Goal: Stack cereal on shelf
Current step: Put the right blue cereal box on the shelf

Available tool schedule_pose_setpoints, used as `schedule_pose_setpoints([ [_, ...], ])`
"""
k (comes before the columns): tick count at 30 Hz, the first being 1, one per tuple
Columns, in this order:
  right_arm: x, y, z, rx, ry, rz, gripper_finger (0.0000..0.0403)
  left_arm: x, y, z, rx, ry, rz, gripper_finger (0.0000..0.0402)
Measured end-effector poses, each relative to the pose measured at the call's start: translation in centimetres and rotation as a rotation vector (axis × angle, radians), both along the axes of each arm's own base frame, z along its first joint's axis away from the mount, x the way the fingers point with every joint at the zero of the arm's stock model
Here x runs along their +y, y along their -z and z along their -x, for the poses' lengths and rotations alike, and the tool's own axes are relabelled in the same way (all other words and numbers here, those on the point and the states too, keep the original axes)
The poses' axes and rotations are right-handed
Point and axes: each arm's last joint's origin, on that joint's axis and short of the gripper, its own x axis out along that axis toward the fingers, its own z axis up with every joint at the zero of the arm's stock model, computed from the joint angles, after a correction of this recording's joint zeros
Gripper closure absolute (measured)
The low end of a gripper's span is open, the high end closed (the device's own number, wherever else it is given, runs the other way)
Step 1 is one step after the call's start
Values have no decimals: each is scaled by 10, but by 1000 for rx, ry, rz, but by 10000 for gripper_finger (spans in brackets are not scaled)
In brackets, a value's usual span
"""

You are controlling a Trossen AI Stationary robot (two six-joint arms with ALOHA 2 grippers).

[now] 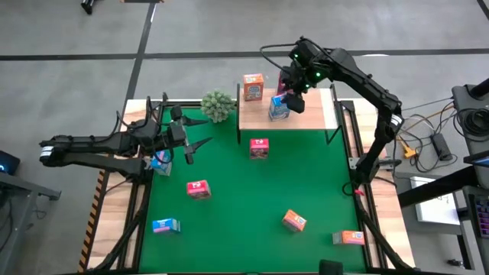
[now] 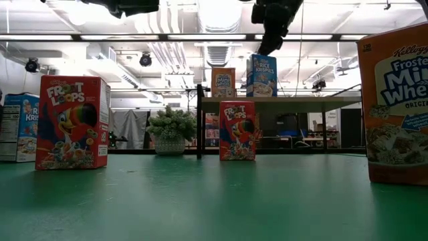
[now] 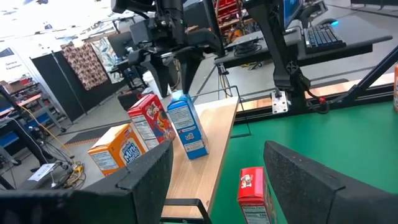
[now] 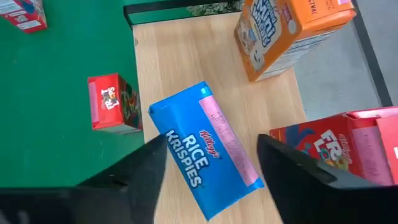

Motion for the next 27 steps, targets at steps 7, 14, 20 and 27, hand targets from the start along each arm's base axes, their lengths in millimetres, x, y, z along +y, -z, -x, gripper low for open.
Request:
schedule_pose_setpoints([
  [7,1,3,2,37,-38,14,102,0,0,0,0,0,0,167],
  [14,-5,18,-6,78,-57,-5,112,0,0,0,-1,0,0,167],
  [20,-6,21,-7,90,-56,-18,152,0,0,0,-1,0,0,167],
  [27,-4,19,-5,86,-31,-34,206,0,0,0,0,0,0,167],
])
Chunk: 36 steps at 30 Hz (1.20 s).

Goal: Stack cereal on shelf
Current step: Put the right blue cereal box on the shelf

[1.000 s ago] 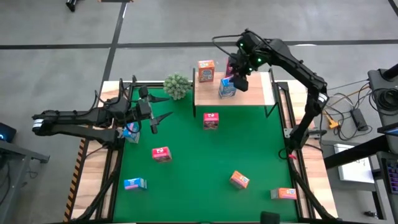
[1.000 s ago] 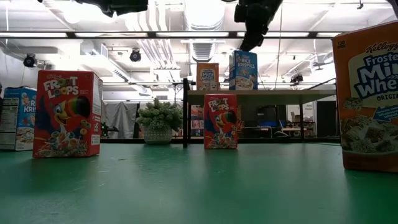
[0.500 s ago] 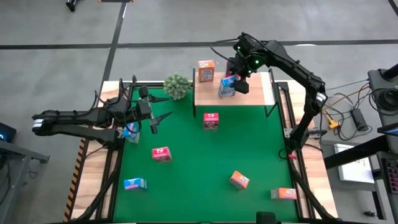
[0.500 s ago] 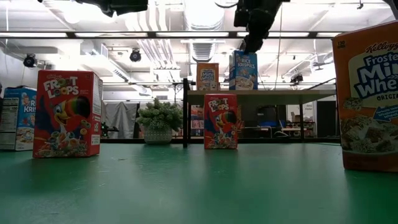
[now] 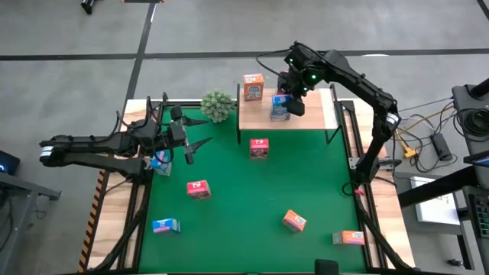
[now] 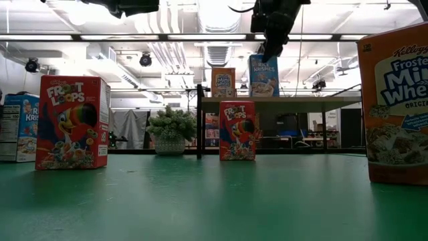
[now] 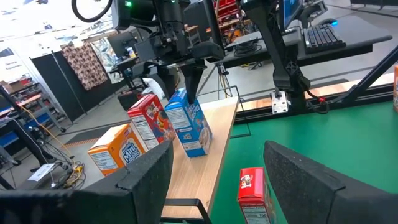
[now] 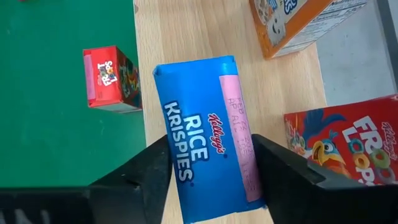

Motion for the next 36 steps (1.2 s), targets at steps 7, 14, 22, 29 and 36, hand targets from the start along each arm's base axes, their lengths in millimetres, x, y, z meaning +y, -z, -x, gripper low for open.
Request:
schedule_pose_setpoints([
  [7,2,1,2,20,17,-26,226,0,0,0,1,0,0,167],
  [14,4,-8,20,36,51,-36,228,0,0,0,-2,0,0,167],
  [22,2,-27,49,31,144,53,227,0,0,1,-3,1,0,167],
  [29,-11,-28,71,58,206,45,227,0,-1,1,-5,0,0,167],
  [36,-29,-28,92,65,271,59,227,0,-1,1,-4,0,0,167],
])
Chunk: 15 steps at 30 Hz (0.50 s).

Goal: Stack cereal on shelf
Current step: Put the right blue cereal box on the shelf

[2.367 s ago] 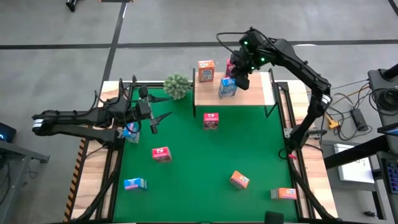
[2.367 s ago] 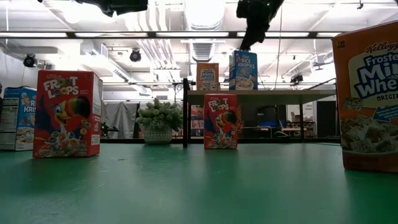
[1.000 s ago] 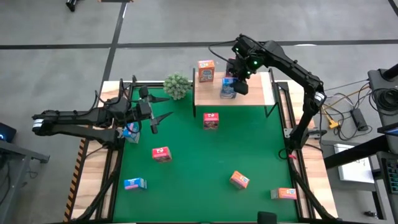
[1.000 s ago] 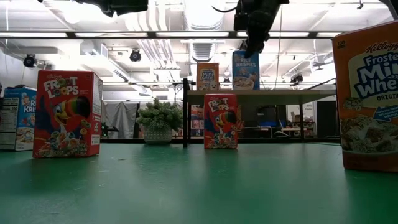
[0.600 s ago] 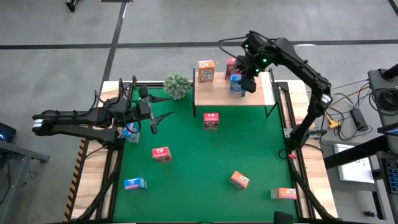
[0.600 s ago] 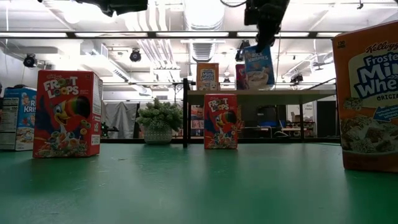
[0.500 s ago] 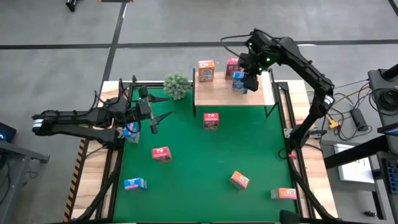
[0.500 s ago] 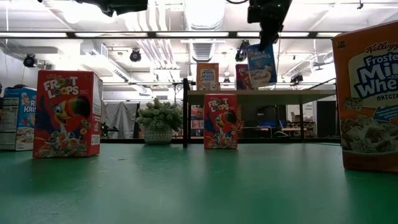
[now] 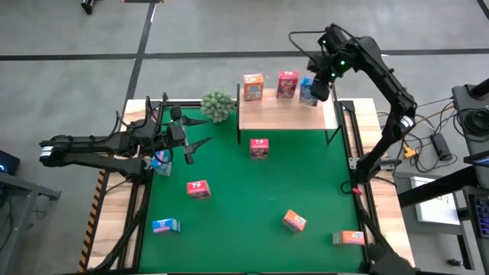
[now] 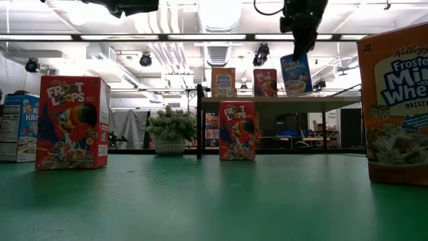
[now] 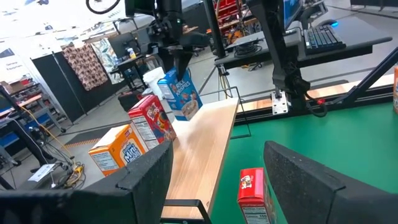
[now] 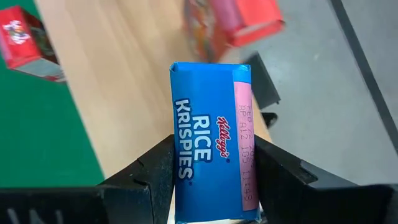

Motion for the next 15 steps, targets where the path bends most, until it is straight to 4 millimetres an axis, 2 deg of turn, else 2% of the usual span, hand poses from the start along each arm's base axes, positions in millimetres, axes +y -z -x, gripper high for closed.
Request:
schedule_pose_setpoints([
  [6,-14,2,12,0,-2,48,227,0,0,0,4,1,-10,167],
  [15,-21,18,7,2,11,34,227,0,1,0,16,1,-10,167],
])
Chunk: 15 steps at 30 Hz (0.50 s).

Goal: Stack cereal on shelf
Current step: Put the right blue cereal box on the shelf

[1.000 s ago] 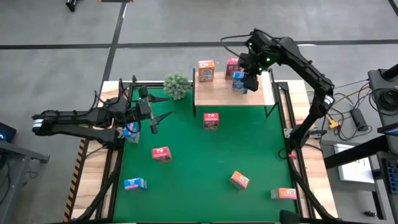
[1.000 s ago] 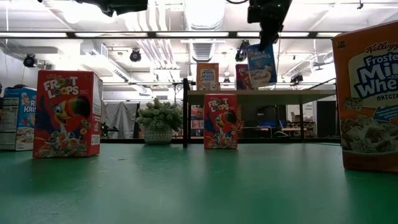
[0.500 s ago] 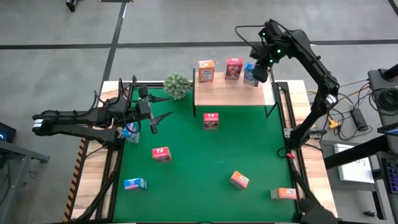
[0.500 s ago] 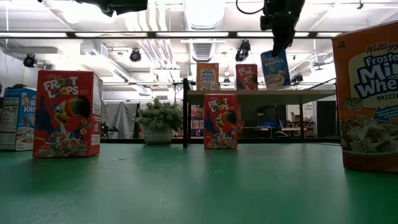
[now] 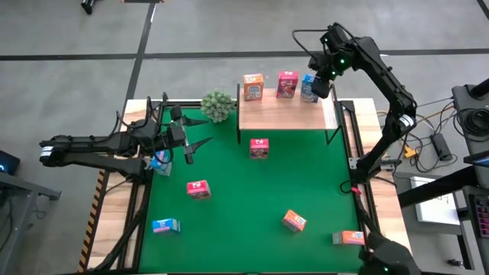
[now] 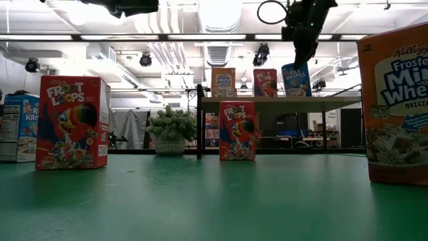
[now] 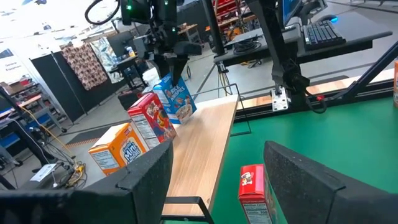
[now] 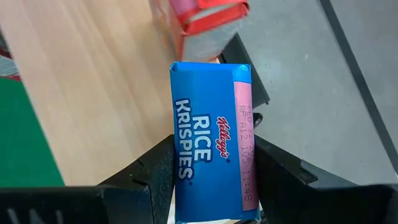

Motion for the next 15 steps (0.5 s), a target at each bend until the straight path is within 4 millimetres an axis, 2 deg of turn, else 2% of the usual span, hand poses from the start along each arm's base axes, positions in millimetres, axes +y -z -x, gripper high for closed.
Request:
schedule_pose_setpoints([
  [15,-4,11,-3,-1,31,-17,227,0,0,0,2,0,0,167],
])
